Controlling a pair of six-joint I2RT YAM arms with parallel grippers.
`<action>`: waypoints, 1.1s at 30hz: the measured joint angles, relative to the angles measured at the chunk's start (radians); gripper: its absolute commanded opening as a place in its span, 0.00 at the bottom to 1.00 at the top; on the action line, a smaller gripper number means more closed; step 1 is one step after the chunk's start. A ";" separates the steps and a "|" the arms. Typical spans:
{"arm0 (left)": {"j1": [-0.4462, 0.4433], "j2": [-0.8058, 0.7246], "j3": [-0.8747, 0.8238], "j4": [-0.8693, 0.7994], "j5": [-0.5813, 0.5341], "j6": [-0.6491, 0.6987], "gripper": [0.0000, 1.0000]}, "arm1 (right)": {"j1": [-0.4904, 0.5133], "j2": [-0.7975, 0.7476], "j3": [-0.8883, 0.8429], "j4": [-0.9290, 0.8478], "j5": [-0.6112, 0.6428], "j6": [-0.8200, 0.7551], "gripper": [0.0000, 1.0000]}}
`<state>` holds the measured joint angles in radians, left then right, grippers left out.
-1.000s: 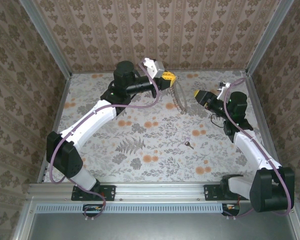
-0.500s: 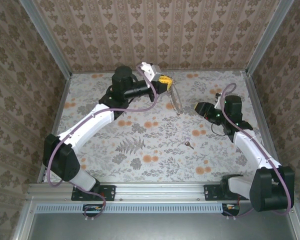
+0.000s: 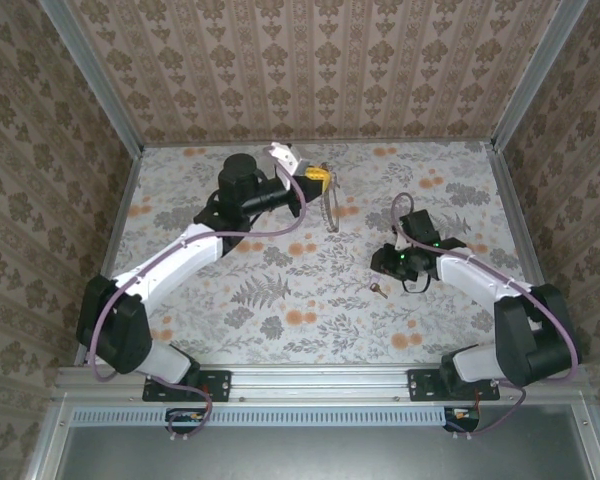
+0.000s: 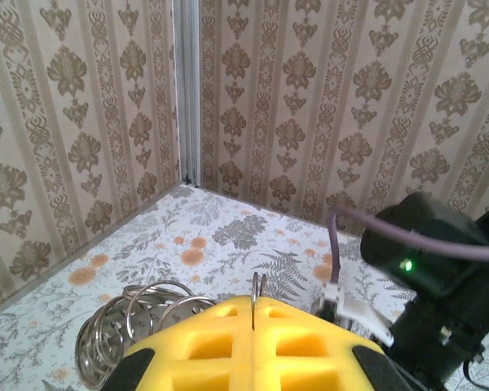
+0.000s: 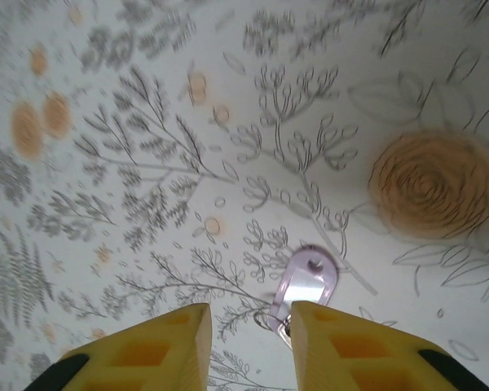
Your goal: Put the keys on the keyring
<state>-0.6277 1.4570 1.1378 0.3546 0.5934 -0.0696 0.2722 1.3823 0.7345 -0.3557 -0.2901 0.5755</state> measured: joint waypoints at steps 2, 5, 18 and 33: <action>0.002 -0.021 -0.012 0.011 -0.007 -0.002 0.00 | 0.022 0.018 0.005 -0.013 0.024 0.001 0.32; 0.011 -0.045 -0.026 0.022 -0.013 -0.006 0.00 | 0.039 0.035 0.006 -0.024 0.053 0.003 0.34; 0.053 -0.090 -0.090 0.043 -0.014 -0.020 0.00 | 0.076 0.107 0.064 -0.041 0.067 -0.036 0.34; 0.061 -0.125 -0.113 0.056 -0.014 -0.037 0.00 | 0.152 0.205 0.090 -0.034 0.043 -0.038 0.27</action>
<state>-0.5667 1.3323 1.0252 0.4107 0.5789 -0.1066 0.4244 1.5871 0.8242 -0.3897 -0.2466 0.5373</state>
